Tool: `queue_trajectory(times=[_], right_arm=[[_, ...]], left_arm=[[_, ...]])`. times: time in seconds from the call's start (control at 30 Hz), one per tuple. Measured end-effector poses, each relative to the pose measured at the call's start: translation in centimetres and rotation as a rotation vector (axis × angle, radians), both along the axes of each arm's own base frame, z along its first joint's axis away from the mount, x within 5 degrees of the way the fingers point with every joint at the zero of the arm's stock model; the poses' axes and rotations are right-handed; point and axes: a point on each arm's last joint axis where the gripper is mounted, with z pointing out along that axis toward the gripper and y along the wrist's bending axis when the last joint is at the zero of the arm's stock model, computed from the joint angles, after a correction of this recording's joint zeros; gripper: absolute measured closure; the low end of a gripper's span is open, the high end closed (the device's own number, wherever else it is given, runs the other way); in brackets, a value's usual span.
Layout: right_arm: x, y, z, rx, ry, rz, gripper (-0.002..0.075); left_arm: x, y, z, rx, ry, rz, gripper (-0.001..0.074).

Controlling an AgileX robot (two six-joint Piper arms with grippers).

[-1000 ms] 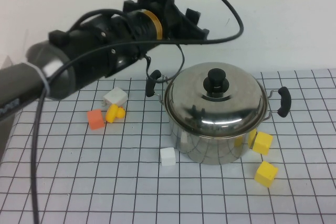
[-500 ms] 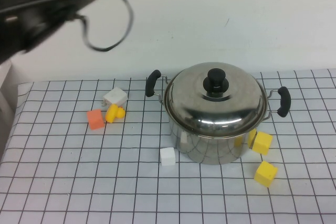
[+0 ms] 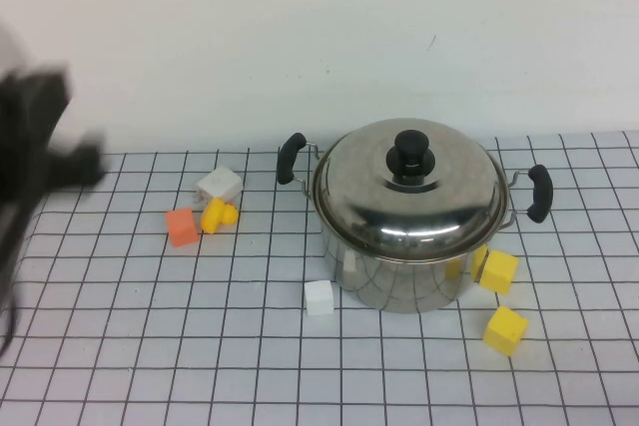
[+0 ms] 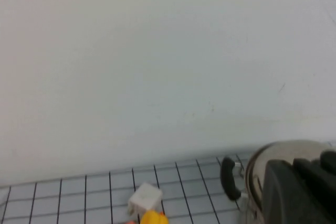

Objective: Cover the pot

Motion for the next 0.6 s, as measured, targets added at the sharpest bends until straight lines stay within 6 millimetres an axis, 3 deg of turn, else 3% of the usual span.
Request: queue_trajectory(times=[0.3, 0.5, 0.6], right_arm=[[0.0, 0.0, 0.0, 0.000, 0.000, 0.000, 0.0717], [0.0, 0.0, 0.0, 0.000, 0.000, 0.000, 0.0717], [0.0, 0.0, 0.0, 0.000, 0.000, 0.000, 0.0717]], left_arm=[[-6.8, 4.0, -6.9, -0.074, 0.004, 0.014, 0.0735], [-9.3, 5.8, -10.4, -0.111, 0.014, 0.063, 0.0735], [-10.2, 6.5, -11.1, -0.168, 0.008, 0.088, 0.0735]])
